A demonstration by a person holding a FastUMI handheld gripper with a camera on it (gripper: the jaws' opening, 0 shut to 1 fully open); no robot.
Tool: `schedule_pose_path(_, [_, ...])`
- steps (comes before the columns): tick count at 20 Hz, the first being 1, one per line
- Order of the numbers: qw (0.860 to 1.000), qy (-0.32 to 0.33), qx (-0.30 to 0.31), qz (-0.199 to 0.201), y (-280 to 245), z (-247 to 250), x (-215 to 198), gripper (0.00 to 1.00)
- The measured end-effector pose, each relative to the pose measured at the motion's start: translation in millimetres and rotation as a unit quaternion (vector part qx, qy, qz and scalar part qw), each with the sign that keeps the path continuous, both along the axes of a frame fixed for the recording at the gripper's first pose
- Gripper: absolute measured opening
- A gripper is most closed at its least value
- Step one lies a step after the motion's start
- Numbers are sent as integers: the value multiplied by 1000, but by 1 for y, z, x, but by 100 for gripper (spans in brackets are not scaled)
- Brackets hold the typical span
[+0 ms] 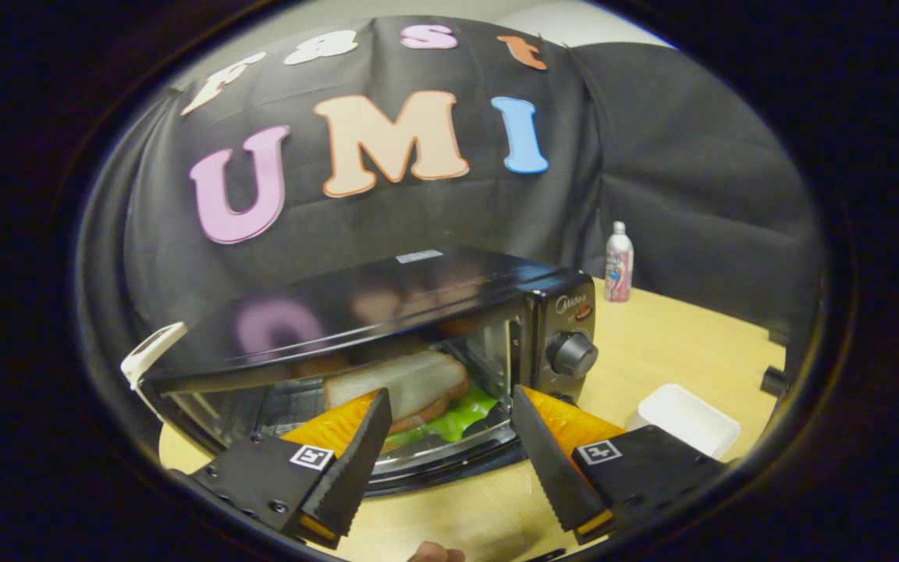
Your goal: Open the toaster oven, put the food inside, and close the toaster oven door.
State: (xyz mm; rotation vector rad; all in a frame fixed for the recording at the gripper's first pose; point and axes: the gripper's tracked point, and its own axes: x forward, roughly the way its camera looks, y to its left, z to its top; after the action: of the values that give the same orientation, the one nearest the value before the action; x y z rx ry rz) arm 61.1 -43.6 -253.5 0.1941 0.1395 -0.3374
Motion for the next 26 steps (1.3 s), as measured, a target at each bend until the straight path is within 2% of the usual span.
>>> schedule_pose_path(3, [999,6,-38,37,18,14,-37,98])
schedule_pose_path(6, [997,19,-55,57,26,16,-79,98])
schedule_pose_path(10, [993,66,-76,69,32,-12,-135,98])
schedule_pose_path(17, [976,162,-99,104,62,-81,-193,99])
schedule_pose_path(20, [968,196,-104,121,75,-108,-195,100])
schedule_pose_path(26, [956,225,-97,163,116,-139,-169,100])
